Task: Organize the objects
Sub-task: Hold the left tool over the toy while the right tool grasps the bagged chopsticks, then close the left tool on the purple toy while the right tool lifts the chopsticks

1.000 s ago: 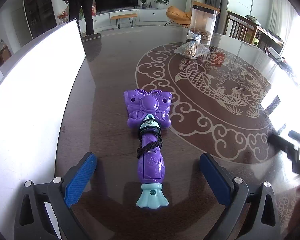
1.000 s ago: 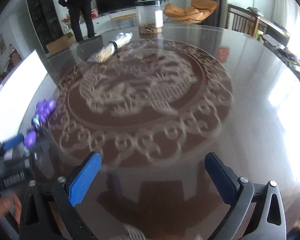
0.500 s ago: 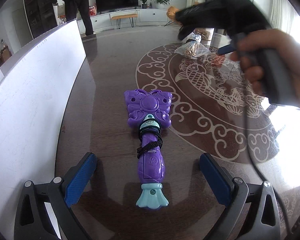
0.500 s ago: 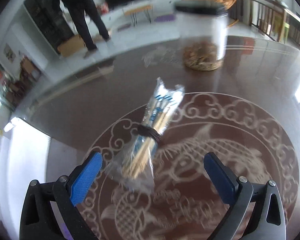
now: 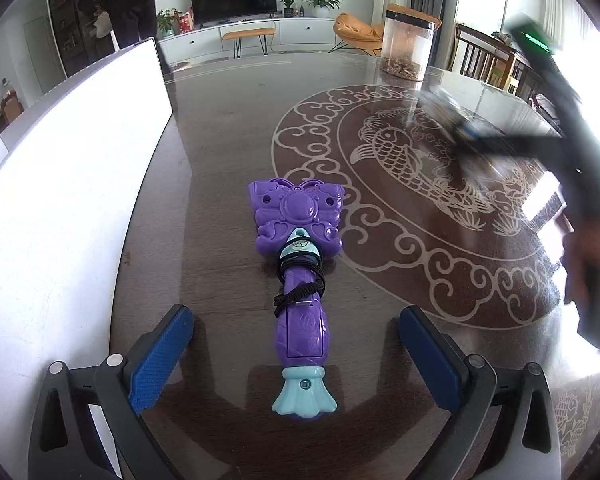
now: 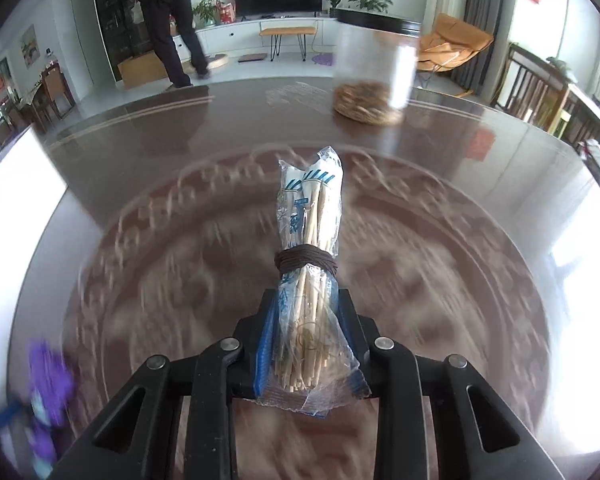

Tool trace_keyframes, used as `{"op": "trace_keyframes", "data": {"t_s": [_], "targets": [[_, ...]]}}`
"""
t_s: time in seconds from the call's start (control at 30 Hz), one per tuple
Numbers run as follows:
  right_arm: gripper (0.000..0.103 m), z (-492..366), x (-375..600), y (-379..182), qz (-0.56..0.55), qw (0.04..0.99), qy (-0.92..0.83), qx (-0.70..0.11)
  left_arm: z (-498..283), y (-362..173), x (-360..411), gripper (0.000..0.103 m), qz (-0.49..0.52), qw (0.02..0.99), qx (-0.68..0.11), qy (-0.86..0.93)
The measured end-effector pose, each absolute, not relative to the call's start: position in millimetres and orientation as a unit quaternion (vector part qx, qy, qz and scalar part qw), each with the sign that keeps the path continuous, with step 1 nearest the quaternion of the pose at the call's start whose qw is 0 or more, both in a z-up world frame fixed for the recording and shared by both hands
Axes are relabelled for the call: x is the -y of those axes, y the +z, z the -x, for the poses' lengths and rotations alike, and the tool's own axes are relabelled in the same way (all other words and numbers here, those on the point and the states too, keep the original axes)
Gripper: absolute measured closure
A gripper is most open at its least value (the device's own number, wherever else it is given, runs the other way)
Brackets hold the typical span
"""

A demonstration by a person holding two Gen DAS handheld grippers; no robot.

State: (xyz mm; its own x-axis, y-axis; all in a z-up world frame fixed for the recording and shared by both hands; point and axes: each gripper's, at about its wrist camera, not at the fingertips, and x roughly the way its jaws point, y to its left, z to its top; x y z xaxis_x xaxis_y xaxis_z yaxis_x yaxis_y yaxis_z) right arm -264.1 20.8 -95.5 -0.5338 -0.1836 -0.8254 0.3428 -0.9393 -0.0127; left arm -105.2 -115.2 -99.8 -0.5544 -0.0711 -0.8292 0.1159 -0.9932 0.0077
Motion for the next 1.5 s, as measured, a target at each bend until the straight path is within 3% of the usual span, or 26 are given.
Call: {"op": "trace_keyframes", "data": {"t_s": [0.4, 0.63, 0.67, 0.73, 0.77, 0.93, 1.1, 1.23, 1.4, 1.43, 1.5], "targets": [[0.073, 80, -105, -91, -0.450, 0.115, -0.885, -0.044, 106, -99, 114, 0.000, -0.469, 0.054, -0.022, -0.881], [0.069, 54, -115, -85, -0.463, 0.122, -0.878, 0.007, 106, -99, 114, 0.000, -0.469, 0.053, -0.023, -0.881], [0.063, 53, -113, -85, -0.462, 0.124, -0.878, 0.004, 106, -99, 114, 0.000, -0.469, 0.053, -0.022, -0.881], [0.037, 50, -106, -86, -0.463, 0.117, -0.879, -0.017, 107, -99, 115, 0.000, -0.469, 0.053, -0.023, -0.881], [0.017, 51, -103, -89, -0.467, 0.106, -0.877, -0.031, 107, -100, 115, 0.000, -0.469, 0.053, -0.023, -0.881], [0.014, 50, -97, -92, -0.471, 0.094, -0.875, -0.058, 107, -100, 115, 0.000, -0.470, 0.053, -0.023, -0.881], [0.001, 58, -98, -98, -0.481, 0.086, -0.871, -0.052, 121, -99, 117, 0.000, -0.517, 0.046, -0.024, -0.854], [0.001, 60, -110, -95, -0.480, 0.087, -0.873, -0.020, 136, -98, 117, 0.000, -0.573, 0.038, -0.022, -0.819], [0.001, 73, -118, -91, -0.495, 0.086, -0.864, 0.012, 127, -98, 114, 0.000, -0.538, 0.028, -0.013, -0.842], [0.001, 77, -115, -91, -0.502, 0.091, -0.860, 0.008, 123, -98, 112, 0.003, -0.527, 0.027, -0.010, -0.849], [0.003, 87, -108, -91, -0.512, 0.106, -0.852, -0.002, 115, -93, 107, 0.035, -0.500, 0.017, -0.001, -0.866]]}}
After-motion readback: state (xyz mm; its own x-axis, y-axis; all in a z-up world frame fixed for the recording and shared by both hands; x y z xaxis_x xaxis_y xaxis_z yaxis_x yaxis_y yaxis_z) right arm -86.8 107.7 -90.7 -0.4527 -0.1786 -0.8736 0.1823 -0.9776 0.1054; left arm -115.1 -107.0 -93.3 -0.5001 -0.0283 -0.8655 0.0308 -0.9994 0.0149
